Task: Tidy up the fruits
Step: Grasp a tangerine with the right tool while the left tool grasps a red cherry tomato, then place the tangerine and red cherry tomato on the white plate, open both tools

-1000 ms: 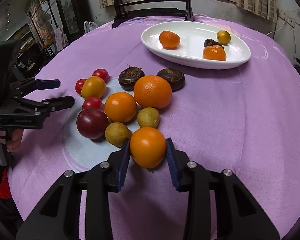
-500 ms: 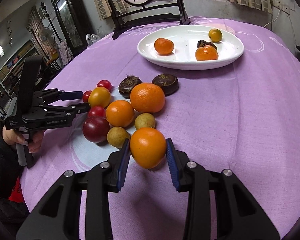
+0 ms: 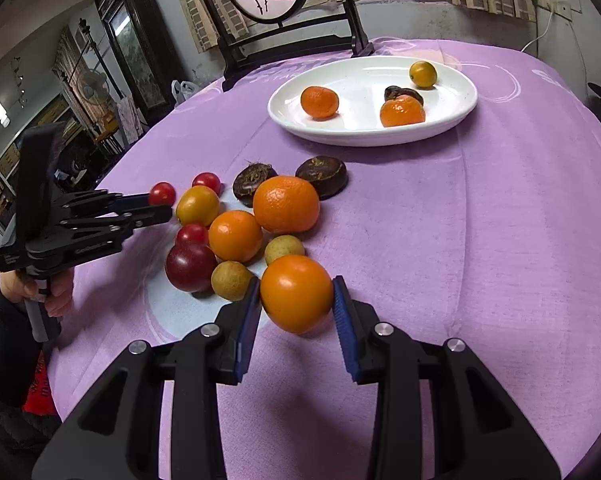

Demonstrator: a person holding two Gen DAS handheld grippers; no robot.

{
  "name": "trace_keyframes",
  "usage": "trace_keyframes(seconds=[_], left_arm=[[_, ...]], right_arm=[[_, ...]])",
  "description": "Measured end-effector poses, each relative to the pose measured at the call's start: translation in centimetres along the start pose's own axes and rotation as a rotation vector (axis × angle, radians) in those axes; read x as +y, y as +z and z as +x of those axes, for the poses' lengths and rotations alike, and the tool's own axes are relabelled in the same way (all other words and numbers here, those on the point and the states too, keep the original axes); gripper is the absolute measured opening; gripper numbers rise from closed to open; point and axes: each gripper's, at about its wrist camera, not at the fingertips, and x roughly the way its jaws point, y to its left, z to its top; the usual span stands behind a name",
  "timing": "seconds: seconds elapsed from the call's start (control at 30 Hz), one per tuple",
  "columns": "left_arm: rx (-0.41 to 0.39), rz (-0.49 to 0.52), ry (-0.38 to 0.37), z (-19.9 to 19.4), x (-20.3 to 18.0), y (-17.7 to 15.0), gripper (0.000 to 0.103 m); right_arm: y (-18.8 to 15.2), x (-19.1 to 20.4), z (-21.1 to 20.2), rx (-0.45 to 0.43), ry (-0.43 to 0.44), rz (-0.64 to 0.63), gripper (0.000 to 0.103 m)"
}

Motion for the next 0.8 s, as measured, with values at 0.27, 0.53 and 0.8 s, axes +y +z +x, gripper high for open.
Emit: trace_keyframes(seconds=[0.27, 0.53, 0.8], left_arm=[[-0.084, 0.048, -0.03, -2.8, -1.5, 4.0, 0.03], [-0.111, 0.035, -0.048, 0.5, -3.4, 10.2, 0.03], [-0.039, -0.056, -0.011, 7.8, -2.1, 15.6, 0.03]], right_arm=[[3.7, 1.1, -2.5, -0.085, -0.074, -0.021, 0.037], [10.3, 0.0, 0.2, -0.117, -0.152, -0.071, 0.037], [14.0, -2.1, 6.3, -0.044, -0.167, -0.065, 0.037]])
